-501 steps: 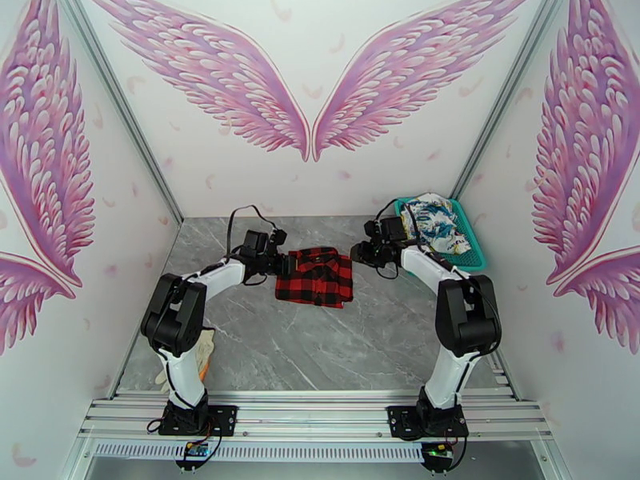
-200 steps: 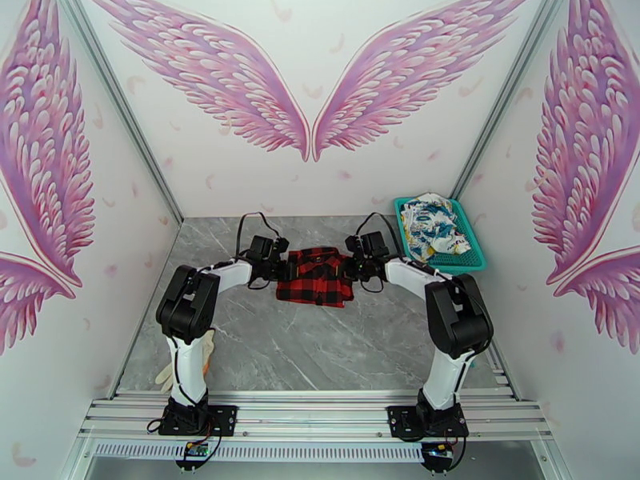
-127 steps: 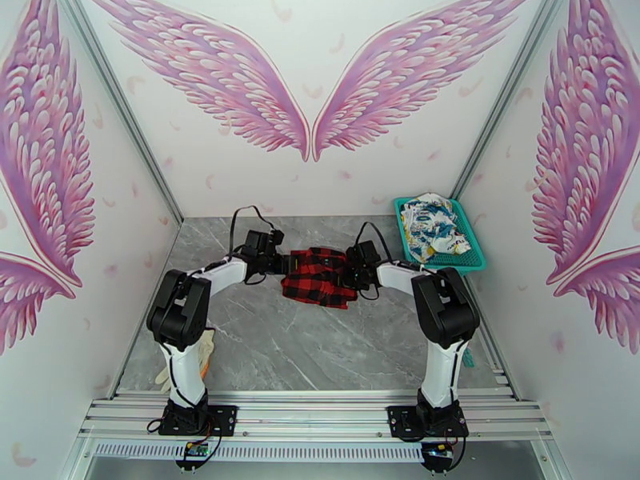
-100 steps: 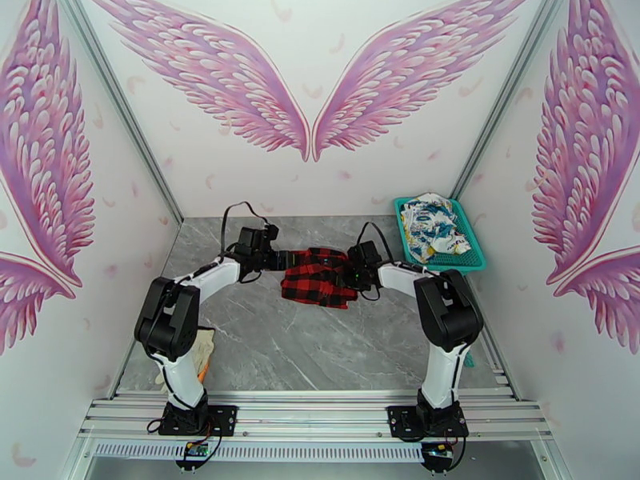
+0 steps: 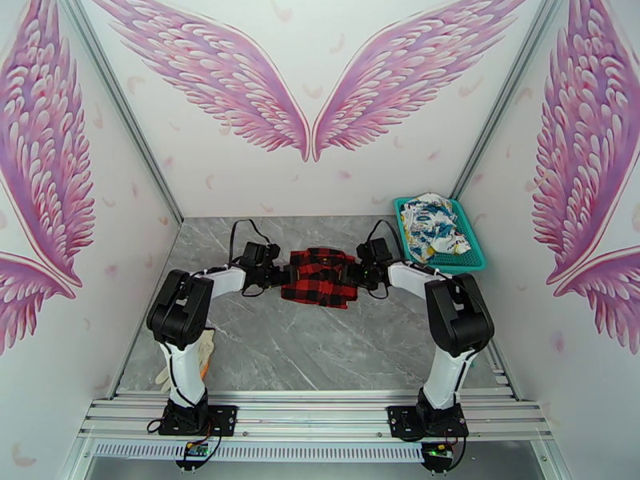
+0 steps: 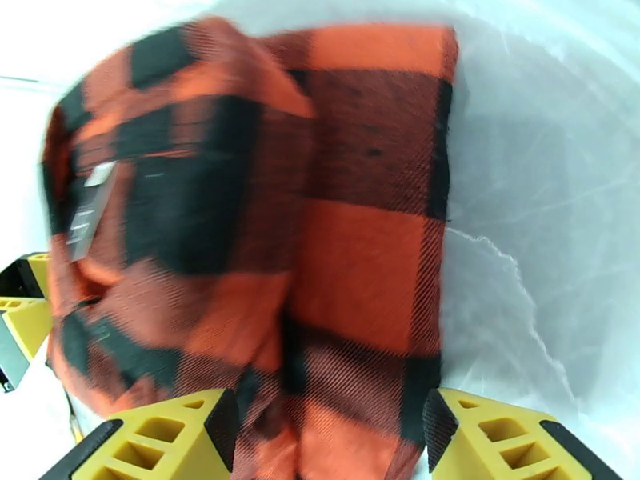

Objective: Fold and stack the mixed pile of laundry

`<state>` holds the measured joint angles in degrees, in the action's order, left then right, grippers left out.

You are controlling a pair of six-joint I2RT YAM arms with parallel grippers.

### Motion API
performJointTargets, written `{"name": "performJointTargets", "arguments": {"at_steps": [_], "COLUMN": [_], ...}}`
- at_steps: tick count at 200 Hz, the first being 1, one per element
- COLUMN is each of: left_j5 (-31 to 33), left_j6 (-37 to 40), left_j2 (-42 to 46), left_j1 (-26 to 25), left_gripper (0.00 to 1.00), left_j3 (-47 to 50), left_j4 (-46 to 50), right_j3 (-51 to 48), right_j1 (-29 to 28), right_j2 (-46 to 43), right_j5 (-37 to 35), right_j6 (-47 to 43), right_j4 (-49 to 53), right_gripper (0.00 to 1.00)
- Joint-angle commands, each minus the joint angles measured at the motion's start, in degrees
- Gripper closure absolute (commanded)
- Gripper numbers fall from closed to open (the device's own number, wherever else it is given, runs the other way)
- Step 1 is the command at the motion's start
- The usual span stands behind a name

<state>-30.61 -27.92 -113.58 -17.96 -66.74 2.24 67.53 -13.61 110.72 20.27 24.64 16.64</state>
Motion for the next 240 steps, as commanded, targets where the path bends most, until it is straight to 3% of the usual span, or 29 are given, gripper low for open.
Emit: {"name": "performJointTargets", "arguments": {"at_steps": [1,27,43,65,106,119,240], "left_j5": [-4.06,-5.10,-5.26,-4.42,-1.79,-0.20,6.69], "left_j6": [-5.30,-9.05,-10.60,-12.23,-12.77,-12.35,-1.43], "left_j2": [-4.20,-6.33,-7.51,-7.67,-6.00,-4.56,2.35], "left_j1": [-1.11,-1.53,-1.73,-1.82,-1.57,-1.23,3.11], "left_gripper": [0.13,0.20,0.30,0.52,0.83,1.00,1.00], "left_j3": [-1.58,-1.67,-2.46,-3.06,-3.63,-2.97,-5.41], "left_j4": [-6.49,-11.86,-13.76,-15.94,-16.93,-17.43,-4.28], "right_j3": [1.81,2.26,2.43,2.41,3.92,4.70,3.91], "right_j1": [-0.15,-0.32,-0.52,-0.81,-0.98,-0.98,3.18], "right_j2": [3.68,6.15,7.11,7.67,7.08,6.41,-5.39], "right_j5": [4.92,6.24,7.17,7.88,6.88,5.97,-5.68], "right_j6": [2.98,4.44,5.12,6.07,5.86,5.17,-0.25], "right_j4": [-2.70,-4.55,-5.48,-6.59,-5.38,-4.21,5.82], "right_gripper": [0.38,0.44,0.46,0.48,0.48,0.48,0.43]}}
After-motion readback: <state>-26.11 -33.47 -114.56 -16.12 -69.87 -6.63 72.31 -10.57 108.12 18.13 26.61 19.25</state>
